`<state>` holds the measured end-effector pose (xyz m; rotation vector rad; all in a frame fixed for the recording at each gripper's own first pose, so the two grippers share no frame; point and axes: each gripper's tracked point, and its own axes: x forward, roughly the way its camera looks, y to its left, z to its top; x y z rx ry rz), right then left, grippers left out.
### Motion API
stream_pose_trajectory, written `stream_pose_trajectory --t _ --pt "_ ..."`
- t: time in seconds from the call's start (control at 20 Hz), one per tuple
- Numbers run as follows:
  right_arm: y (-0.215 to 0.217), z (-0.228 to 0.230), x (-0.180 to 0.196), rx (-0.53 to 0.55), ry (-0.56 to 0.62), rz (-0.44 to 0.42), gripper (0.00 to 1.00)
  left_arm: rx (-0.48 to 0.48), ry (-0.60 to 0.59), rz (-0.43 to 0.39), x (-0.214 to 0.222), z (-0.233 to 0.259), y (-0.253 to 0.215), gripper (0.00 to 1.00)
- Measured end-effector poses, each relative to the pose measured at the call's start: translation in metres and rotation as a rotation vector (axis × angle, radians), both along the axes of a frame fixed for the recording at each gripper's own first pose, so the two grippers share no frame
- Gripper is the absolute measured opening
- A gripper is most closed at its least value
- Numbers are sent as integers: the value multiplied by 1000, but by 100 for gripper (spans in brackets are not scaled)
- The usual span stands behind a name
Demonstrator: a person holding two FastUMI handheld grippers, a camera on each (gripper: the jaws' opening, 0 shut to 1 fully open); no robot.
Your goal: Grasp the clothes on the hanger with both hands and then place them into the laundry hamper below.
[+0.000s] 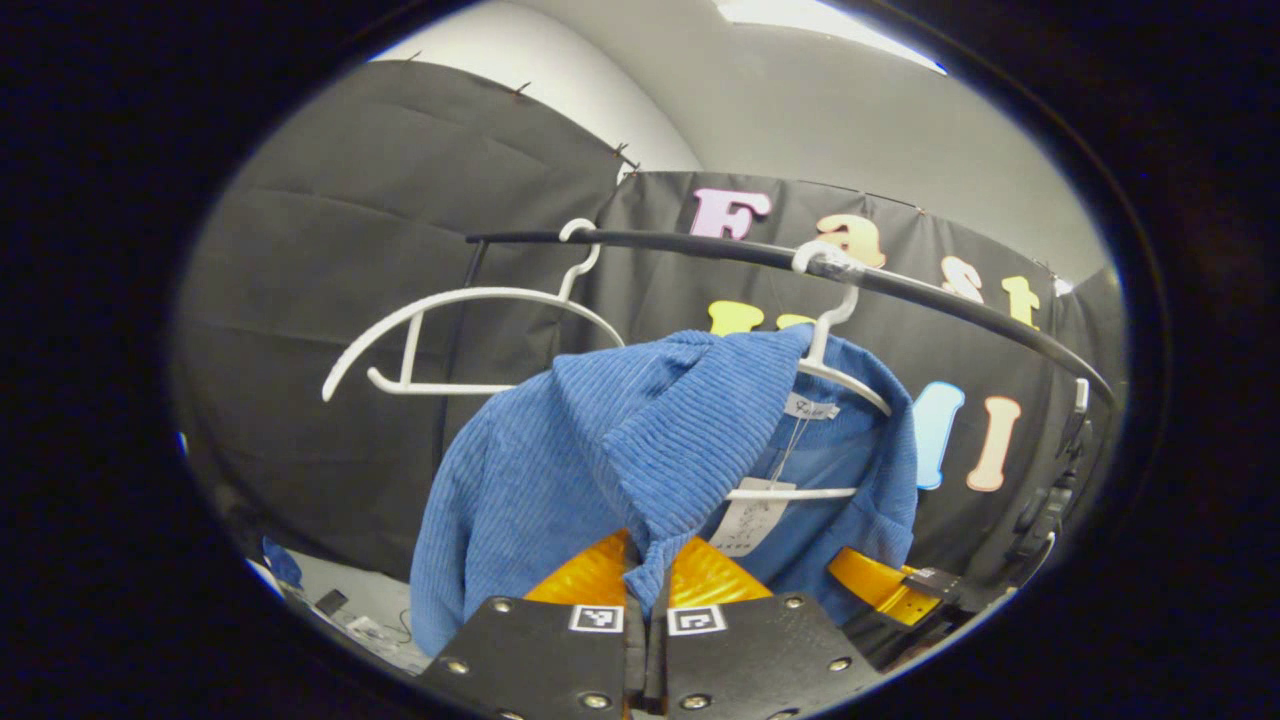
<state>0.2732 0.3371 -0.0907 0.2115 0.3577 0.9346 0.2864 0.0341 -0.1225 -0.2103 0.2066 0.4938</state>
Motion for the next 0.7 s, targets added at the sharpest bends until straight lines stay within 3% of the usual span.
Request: stream_pose_trajectory --t 0.05,0.3,0.55,0.7 --pt "-1 0 0 -3 -3 -4 0 -5 -2 -12 -2 1 -4 5" --pt "-12 4 9 8 -6 -43 0 31 -25 1 -12 21 -1 1" --pt "-28 8 32 31 -12 -126 0 73 -35 28 -27 45 14 5" --pt "-35 11 51 33 -36 -170 0 83 -28 41 -34 56 23 1"
